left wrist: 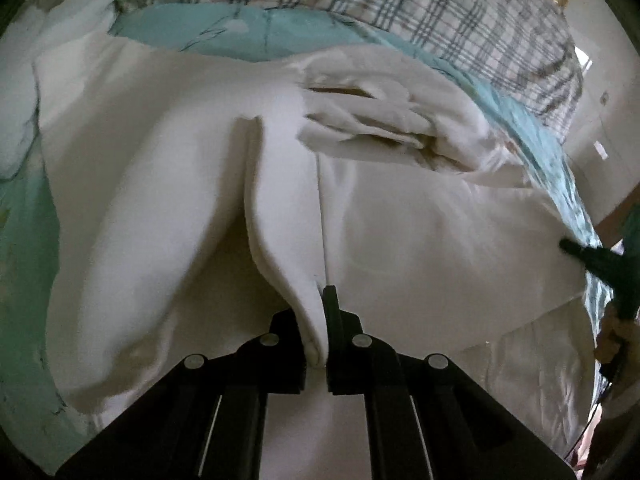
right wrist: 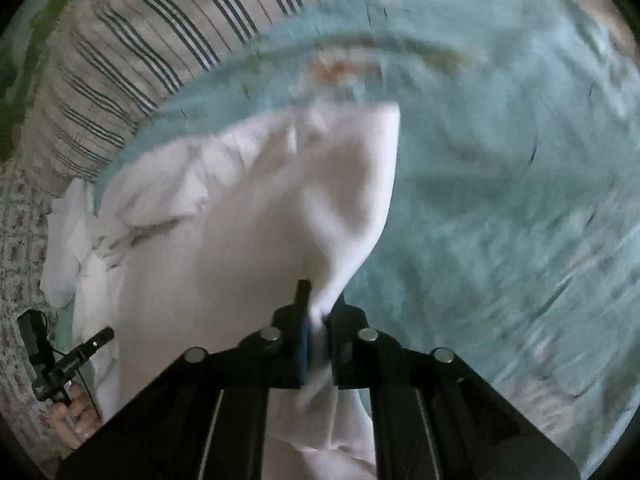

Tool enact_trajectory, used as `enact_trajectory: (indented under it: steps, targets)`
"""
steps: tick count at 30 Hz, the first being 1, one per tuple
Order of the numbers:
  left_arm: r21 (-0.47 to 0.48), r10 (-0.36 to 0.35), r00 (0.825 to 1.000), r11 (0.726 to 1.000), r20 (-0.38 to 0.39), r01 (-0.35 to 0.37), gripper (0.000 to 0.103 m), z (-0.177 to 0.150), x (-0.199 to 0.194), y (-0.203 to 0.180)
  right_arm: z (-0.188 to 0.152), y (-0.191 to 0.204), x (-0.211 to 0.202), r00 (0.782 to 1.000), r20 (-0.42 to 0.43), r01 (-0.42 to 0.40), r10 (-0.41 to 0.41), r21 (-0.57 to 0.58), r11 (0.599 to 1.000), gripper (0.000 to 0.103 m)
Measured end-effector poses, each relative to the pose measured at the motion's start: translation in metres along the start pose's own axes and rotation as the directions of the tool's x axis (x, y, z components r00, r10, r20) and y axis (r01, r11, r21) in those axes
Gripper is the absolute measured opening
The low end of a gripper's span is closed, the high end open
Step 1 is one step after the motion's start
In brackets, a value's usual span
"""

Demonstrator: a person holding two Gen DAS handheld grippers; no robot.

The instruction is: Fold large clothes

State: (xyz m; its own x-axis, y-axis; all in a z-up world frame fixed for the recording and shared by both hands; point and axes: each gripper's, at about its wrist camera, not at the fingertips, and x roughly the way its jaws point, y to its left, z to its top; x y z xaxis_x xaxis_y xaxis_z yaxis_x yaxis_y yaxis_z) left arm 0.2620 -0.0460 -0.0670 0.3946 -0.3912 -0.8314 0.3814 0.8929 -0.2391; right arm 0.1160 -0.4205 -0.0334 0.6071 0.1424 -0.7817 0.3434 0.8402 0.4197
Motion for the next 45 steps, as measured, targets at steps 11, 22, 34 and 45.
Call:
enact_trajectory:
  steps: [11, 22, 34, 45]
  targets:
    - [-0.042, 0.021, 1.0, 0.999, 0.002, -0.021, 0.005, 0.002, 0.006, 0.009, -0.01, 0.009, -0.034, 0.991, 0.104, 0.083, -0.079, -0.034, 0.996, 0.028]
    - [-0.048, -0.047, 0.999, 0.998, 0.008, 0.047, 0.01, -0.019, -0.027, 0.018, -0.026, 0.017, -0.018, 0.999, 0.04, -0.004, 0.005, -0.033, 0.999, 0.028]
    - [-0.39, 0.115, 0.979, 0.92, 0.17, -0.04, 0.054, 0.03, -0.073, 0.156, -0.049, 0.07, -0.031, 0.988, 0.029, -0.147, 0.152, -0.123, 0.981, 0.028]
    - [-0.502, 0.246, 0.962, 0.851, 0.12, -0.155, 0.061, 0.127, -0.011, 0.262, -0.061, 0.096, -0.017, 0.984, -0.052, -0.174, 0.168, -0.168, 0.97, 0.034]
